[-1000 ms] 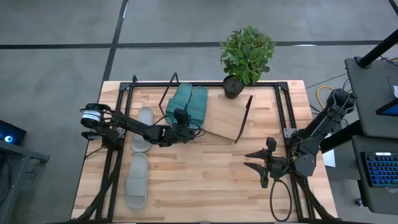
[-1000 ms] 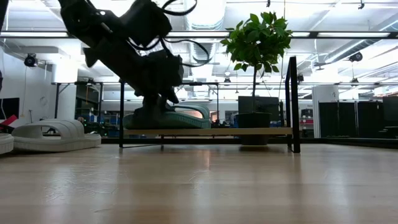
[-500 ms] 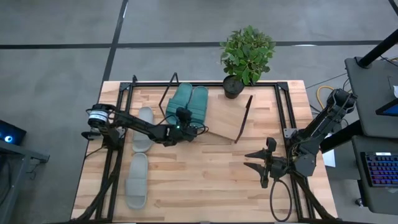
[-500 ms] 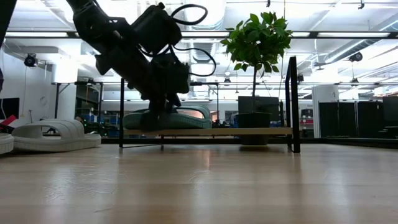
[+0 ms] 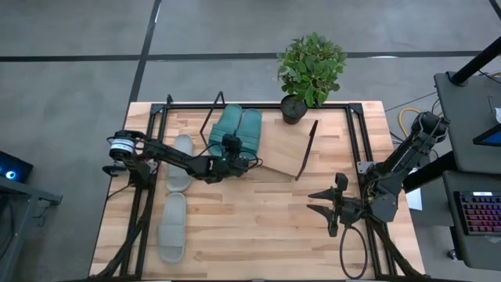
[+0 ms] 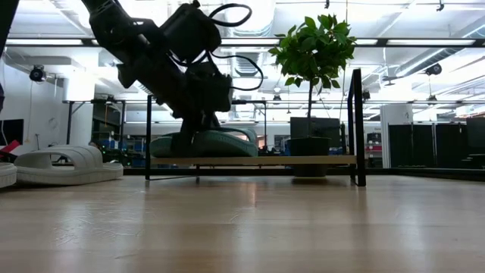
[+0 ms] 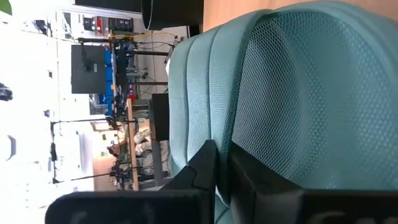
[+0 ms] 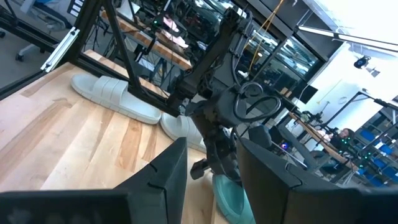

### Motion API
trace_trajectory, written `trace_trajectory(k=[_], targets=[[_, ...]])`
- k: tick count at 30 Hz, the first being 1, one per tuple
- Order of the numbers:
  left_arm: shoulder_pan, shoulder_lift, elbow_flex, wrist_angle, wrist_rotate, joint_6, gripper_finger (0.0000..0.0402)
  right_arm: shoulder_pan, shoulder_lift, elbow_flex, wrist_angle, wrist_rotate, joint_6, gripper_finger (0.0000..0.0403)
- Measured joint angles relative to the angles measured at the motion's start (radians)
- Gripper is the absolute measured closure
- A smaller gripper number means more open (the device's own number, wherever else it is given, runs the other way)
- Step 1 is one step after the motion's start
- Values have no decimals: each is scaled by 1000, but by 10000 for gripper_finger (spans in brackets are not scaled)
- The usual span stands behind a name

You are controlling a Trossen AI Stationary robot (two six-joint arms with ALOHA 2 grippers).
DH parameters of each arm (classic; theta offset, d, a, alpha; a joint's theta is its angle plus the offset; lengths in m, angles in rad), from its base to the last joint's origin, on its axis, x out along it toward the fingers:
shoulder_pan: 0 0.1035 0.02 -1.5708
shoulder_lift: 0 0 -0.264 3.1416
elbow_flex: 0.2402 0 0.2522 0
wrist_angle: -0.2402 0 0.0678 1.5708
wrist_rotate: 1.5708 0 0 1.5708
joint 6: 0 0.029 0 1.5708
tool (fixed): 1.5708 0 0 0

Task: Pick and place slides into the shelf
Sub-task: Put the green slipper on the shelf

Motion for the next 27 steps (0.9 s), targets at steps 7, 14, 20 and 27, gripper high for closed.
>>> trace_trajectory(k=[7,14,20,27], targets=[[7,-4,-1,20,0,28,400,0,0,0,0,0,0,271],[12,-4,-10,23,0,39,401,0,0,0,0,0,0,271],[13,-4,-17,24,2,31,401,0,0,0,0,0,0,271],[12,-4,-24,23,4,28,377,0,0,0,0,0,0,271]])
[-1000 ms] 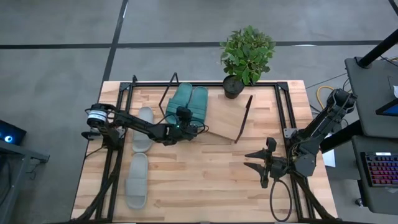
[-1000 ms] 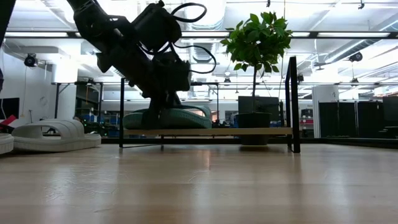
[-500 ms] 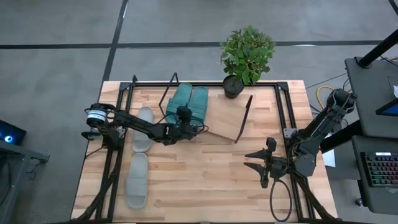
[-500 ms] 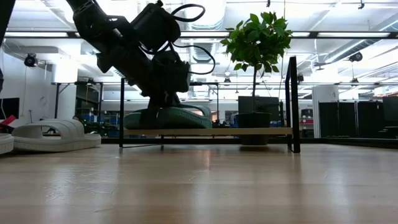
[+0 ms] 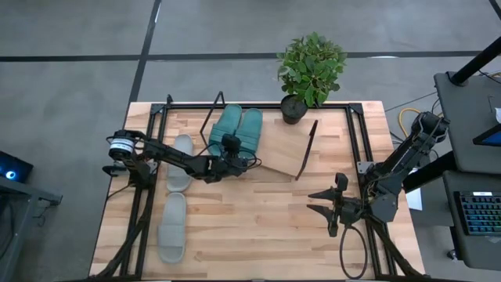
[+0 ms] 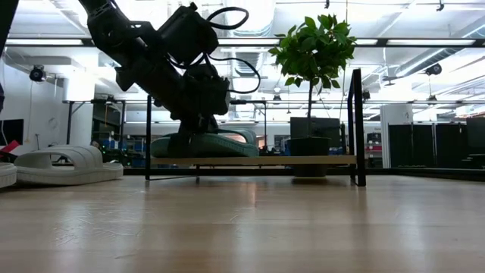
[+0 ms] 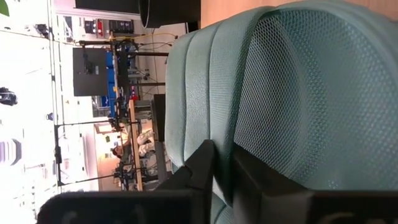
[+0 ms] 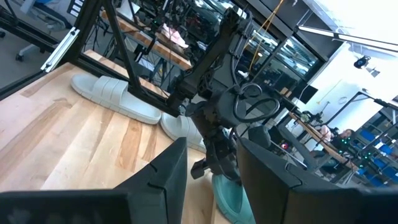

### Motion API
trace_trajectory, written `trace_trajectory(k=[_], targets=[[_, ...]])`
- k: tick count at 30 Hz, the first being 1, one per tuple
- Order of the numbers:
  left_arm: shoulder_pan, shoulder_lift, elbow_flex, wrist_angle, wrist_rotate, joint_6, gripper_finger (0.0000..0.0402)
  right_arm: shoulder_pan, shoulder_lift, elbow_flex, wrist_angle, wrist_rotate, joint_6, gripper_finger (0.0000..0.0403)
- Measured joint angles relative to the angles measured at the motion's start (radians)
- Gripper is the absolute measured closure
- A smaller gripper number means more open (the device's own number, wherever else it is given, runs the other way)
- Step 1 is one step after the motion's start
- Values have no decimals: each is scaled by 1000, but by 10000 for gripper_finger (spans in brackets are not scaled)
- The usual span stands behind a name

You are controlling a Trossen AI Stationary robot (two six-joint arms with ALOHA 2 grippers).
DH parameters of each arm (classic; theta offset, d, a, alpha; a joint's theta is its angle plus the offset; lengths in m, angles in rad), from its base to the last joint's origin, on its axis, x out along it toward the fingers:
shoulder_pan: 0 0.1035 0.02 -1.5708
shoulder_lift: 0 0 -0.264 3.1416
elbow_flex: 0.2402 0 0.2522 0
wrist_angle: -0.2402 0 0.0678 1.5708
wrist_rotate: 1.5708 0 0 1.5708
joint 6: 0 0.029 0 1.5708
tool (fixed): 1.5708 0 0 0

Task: Pick and place slides into the shelf
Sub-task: Put the green slipper on the shelf

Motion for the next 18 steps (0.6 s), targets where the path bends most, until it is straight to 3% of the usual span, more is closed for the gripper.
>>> trace_trajectory(k=[11,18], targets=[[-2,-11,0,-7,31,-1,278,0,0,0,0,0,0,271],[-23,-35,5,-6,28,-1,242,0,0,-1,0,0,0,271]])
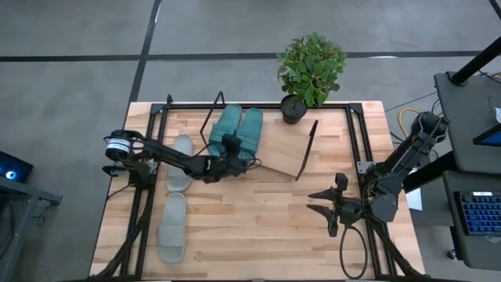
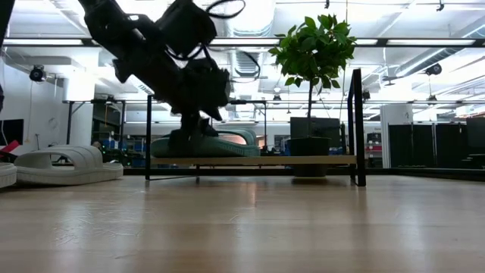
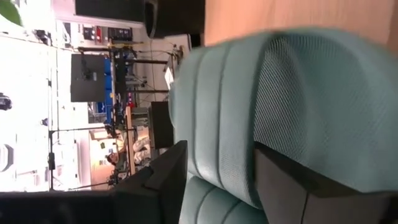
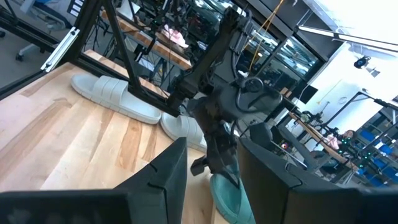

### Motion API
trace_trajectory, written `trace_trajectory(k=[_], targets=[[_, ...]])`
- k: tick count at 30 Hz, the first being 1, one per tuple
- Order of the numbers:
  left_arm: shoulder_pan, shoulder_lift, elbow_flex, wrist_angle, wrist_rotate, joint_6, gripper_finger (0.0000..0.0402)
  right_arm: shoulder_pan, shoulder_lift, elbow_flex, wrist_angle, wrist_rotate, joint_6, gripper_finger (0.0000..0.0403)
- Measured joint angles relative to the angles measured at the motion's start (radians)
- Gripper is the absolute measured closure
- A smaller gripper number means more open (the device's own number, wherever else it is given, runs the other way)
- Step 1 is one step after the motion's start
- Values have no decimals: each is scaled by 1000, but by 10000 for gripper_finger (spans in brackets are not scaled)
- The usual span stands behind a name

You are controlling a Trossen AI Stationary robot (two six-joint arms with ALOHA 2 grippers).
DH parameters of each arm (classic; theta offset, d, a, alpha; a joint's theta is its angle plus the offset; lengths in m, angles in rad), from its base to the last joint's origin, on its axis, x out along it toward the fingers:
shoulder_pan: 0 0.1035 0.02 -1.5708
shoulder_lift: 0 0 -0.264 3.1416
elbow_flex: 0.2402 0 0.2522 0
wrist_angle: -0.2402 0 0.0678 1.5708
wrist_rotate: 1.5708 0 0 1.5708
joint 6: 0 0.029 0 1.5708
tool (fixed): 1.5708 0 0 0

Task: Pick and place slides into the shelf
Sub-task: Put the green slipper on the shelf, then put the top gray slipper on the shelf

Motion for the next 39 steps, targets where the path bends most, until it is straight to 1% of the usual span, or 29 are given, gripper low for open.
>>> trace_trajectory(k=[5,10,12,16,19,23,28,31,33,39], targets=[[-55,-53,-5,-9,-19,-3,235,0,0,-1,0,0,0,271],[-125,-126,-7,-45,-36,-81,235,0,0,-1,1,0,1,271],[-150,-157,-7,-67,-37,-158,235,0,0,-1,0,0,1,271],[-203,-230,-8,-185,-19,-394,235,0,0,-2,0,0,2,271],[-237,-284,-9,-296,70,-575,235,0,0,-2,0,0,2,271],[-262,-340,-10,-346,275,-763,235,0,0,-2,0,0,0,271],[-267,-382,-10,-341,558,-895,235,0,0,-3,-1,0,-15,271],[-267,-389,-10,-339,669,-948,235,0,0,-5,-1,0,-16,271],[-267,-387,-10,-343,694,-967,235,0,0,-6,-1,0,-17,271],[-267,-379,-11,-342,699,-969,235,0,0,-7,-3,0,-19,271]])
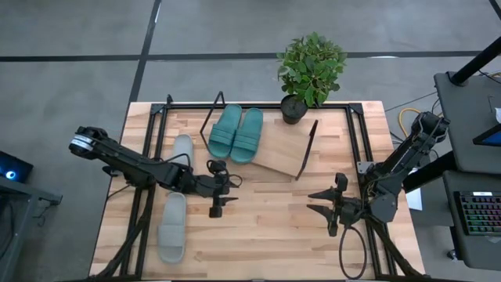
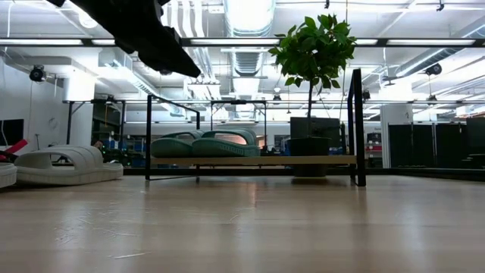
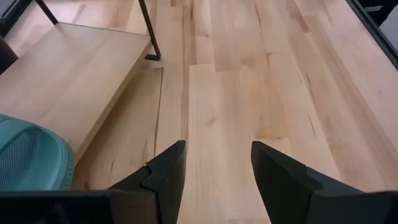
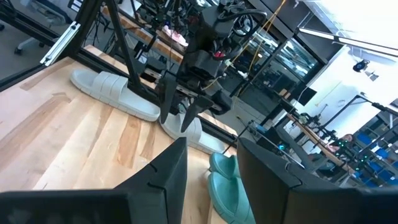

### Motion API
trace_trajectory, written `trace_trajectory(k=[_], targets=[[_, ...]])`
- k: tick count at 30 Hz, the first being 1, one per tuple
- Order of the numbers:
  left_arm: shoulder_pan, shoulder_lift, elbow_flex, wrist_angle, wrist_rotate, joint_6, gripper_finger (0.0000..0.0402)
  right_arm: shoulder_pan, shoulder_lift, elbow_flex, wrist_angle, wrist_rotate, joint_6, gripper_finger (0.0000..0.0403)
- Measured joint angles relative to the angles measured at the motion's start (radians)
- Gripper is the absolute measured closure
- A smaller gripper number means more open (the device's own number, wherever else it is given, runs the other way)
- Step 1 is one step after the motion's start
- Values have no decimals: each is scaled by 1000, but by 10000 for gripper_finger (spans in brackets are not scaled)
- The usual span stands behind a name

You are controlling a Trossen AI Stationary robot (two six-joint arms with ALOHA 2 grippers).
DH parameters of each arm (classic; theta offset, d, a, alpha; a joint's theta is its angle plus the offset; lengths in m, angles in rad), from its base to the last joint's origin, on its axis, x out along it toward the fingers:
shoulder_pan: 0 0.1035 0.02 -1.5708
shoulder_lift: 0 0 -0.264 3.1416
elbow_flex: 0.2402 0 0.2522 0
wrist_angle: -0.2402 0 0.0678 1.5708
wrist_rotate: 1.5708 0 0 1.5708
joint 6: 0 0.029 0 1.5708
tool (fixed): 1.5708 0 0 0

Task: Pick and place slides into the shelf
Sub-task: Put the top gray slipper on the shelf

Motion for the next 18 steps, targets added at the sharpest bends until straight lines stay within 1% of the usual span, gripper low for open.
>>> trace_trajectory(k=[3,7,9,12,18], targets=[[0,-6,0,-19,0,1,235,0,0,0,-2,0,0,271],[1,-35,0,-154,-12,-7,235,0,0,0,-6,0,0,271],[8,-49,-1,-244,-22,-49,235,0,0,0,-9,0,1,271],[23,-73,-4,-376,-22,-151,235,0,0,0,-14,0,0,271],[55,-130,-7,-516,-13,-285,235,0,0,0,-18,0,0,271]])
